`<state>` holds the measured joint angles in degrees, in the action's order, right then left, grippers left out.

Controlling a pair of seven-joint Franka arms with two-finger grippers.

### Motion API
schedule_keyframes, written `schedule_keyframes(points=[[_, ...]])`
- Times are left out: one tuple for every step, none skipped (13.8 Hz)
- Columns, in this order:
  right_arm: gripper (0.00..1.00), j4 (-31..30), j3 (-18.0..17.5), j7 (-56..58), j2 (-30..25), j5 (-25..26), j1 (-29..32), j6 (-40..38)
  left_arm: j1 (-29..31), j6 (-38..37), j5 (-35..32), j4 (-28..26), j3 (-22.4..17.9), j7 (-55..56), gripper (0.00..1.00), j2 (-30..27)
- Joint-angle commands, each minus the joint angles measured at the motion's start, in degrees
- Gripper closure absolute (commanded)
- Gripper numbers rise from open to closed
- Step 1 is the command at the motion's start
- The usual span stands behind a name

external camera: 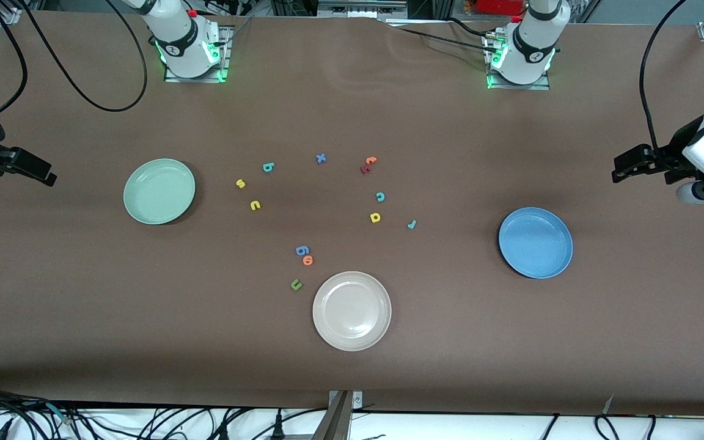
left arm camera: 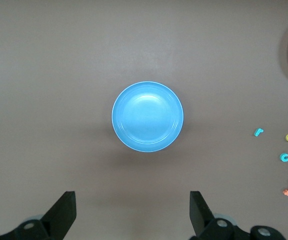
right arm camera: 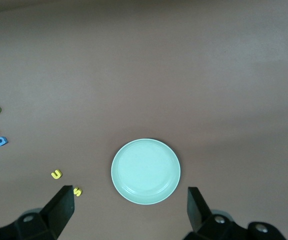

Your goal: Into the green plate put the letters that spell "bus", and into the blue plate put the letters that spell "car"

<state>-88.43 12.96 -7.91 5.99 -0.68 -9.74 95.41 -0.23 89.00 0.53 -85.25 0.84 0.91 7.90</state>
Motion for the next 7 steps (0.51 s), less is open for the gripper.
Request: schedule_keyframes(points=[[0.00, -0.43, 0.05, -0.79, -0.98, -0.99, -0.71, -1.96, -0.21, -0.06, -2.02, -0.44, 0.21, -0.65, 0.00, -0.34], [0.00, -0.43, 0.05, -2.71, -0.98, -0.99, -0.80, -2.93, -0.21, -0.06, -2.02, -0.44, 0.30, -0.65, 0.00, -0.34], [0.00, -0.52, -0.12, -4.81, -0.98, -0.91, -0.98, -3.21, -0.21, -0.06, -2.02, -0.44, 0.21, -0.65, 0.00, -0.34], [0.00, -0.52, -1.08, -4.84, -1.07, -0.91, -0.98, -3.21, -0.21, -0.06, -2.02, -0.44, 0.21, -0.65, 0.00, -0.34], [0.00, -0.61, -1.35, -5.27, -1.07, -0.99, -0.98, -3.21, -0.21, -0.06, -2.02, -0.44, 0.21, -0.56, 0.00, -0.34], [0.00, -0.61, -1.88, -5.19, -1.07, -0.91, -1.07, -3.21, -0.21, -0.06, -2.02, -0.44, 0.21, -0.56, 0.00, -0.34], [0.00, -0.61, -2.14, -5.19, -1.07, -0.82, -0.98, -3.21, -0.21, -0.06, -2.02, -0.44, 0.30, -0.56, 0.00, -0.34]])
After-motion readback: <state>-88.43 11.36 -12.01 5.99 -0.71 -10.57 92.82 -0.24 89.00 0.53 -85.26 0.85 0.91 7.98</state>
